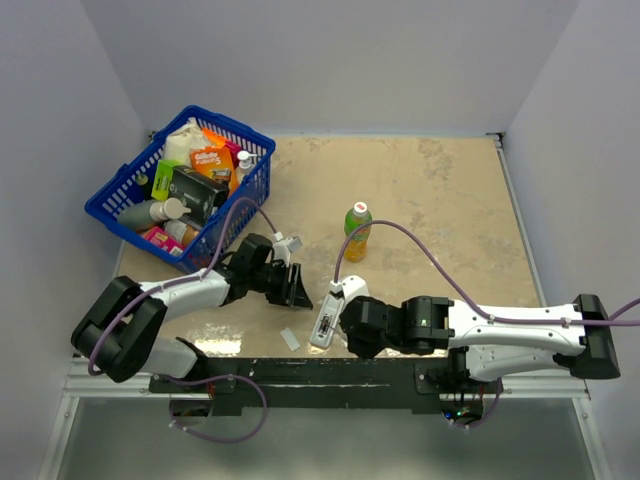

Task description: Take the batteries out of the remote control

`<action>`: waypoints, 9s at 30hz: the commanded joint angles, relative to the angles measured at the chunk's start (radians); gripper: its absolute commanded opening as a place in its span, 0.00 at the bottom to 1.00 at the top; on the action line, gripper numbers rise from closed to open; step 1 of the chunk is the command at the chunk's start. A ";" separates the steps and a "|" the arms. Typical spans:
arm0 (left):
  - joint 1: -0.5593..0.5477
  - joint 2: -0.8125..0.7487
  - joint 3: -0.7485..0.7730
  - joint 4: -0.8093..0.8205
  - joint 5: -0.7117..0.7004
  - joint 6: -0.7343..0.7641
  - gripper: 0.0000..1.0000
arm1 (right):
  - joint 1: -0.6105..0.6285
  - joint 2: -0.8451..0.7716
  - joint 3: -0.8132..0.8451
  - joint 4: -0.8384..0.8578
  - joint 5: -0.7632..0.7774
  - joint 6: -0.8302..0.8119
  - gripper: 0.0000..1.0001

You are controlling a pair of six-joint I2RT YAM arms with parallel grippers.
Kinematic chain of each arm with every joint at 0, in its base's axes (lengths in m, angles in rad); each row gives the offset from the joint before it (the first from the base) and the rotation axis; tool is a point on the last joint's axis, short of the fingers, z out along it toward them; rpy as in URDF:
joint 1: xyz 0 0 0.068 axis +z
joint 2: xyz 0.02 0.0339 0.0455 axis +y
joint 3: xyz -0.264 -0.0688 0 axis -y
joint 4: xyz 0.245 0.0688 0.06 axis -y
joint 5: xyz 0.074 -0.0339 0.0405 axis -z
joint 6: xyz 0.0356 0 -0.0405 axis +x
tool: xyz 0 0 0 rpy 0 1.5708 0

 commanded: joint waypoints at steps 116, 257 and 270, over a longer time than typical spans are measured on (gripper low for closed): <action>-0.065 0.144 -0.059 0.257 0.075 -0.119 0.40 | -0.003 0.220 0.203 -0.139 0.005 -0.220 0.00; -0.081 0.005 0.032 -0.001 -0.223 -0.065 0.32 | -0.037 0.213 0.209 -0.082 0.078 -0.297 0.00; -0.067 0.002 0.049 -0.057 -0.259 -0.033 0.33 | -0.037 0.210 0.208 -0.076 0.028 -0.286 0.00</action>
